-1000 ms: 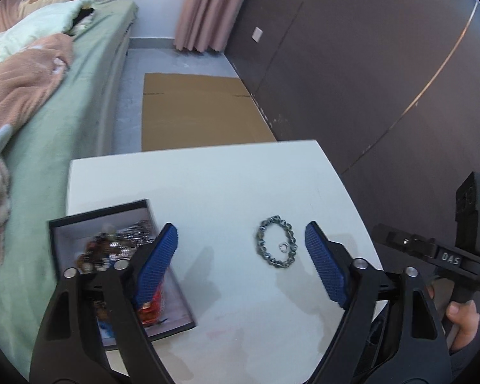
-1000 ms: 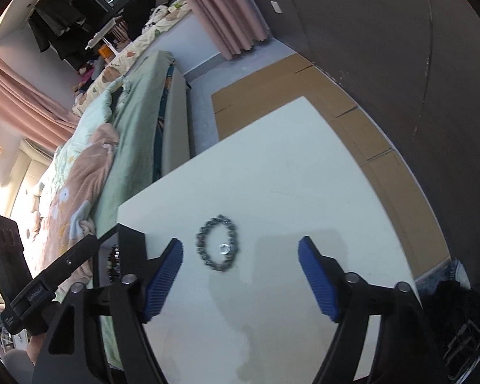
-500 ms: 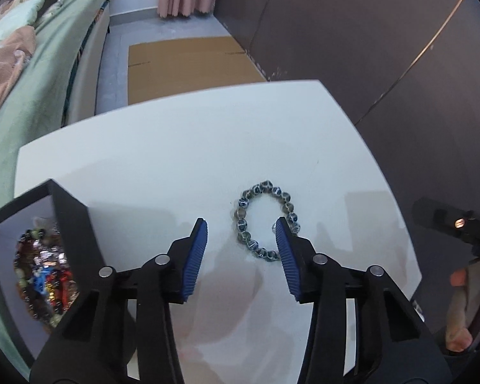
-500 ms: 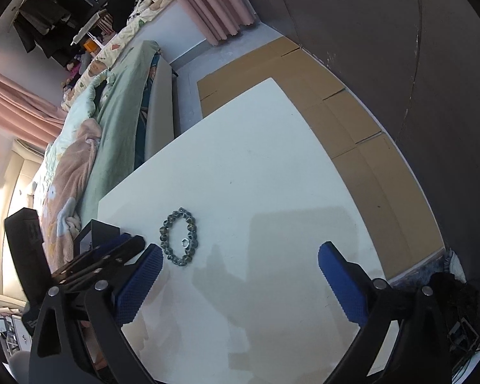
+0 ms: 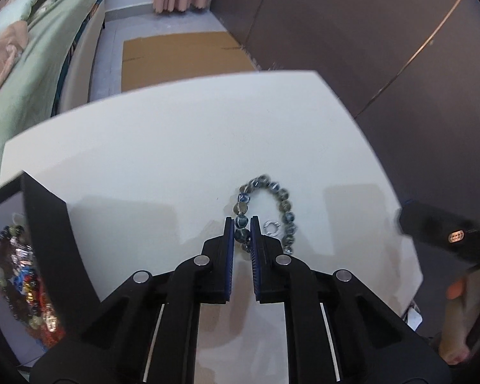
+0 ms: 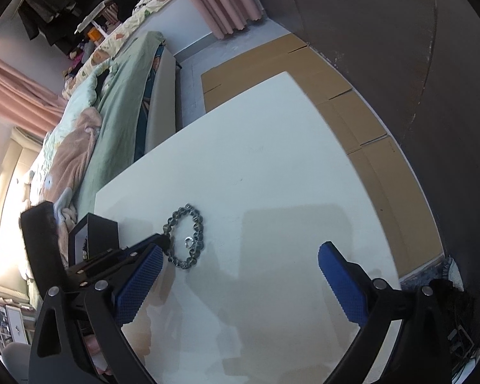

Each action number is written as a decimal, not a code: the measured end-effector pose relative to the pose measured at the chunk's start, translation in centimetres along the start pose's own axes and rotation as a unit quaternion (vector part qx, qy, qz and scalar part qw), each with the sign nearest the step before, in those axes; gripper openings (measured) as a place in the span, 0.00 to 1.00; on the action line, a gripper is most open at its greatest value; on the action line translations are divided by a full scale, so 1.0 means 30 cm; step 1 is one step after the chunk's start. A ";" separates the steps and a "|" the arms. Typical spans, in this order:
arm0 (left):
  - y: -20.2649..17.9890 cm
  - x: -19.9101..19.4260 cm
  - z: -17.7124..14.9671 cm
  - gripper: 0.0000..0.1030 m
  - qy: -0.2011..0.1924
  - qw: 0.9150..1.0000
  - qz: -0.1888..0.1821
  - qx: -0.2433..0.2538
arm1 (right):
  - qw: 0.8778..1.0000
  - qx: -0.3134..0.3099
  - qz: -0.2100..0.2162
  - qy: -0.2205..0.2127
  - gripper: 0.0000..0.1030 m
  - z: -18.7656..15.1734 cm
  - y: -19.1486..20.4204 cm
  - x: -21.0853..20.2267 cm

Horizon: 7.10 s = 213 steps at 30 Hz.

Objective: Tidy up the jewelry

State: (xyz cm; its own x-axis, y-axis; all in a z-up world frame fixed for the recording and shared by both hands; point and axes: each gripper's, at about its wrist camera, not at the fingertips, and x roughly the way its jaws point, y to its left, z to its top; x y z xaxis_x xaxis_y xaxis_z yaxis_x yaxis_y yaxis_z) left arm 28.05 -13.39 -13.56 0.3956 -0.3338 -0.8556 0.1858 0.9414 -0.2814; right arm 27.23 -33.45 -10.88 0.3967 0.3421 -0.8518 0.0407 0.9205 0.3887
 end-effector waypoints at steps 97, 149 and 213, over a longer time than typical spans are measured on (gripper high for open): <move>0.510 -0.691 -0.127 0.95 -0.166 0.975 0.084 -0.124 | 0.982 -0.162 0.084 -0.041 0.65 -0.198 0.666 -0.050; 0.052 -0.793 -0.578 0.95 -0.209 0.972 0.087 0.068 | 0.973 -0.178 0.015 -0.149 0.93 -0.553 0.259 -0.550; 0.046 -0.838 -0.622 0.95 -0.245 0.961 0.108 0.075 | 0.971 -0.185 0.007 -0.153 0.93 -0.552 0.271 -0.546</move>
State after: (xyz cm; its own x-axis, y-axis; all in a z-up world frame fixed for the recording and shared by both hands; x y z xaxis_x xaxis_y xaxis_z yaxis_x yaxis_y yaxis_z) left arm 1.55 -2.81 -0.53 0.8083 -0.1476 -0.5699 0.1644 0.9861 -0.0221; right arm 5.87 -28.45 0.41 0.6505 0.3349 -0.6816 -0.2758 0.9404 0.1989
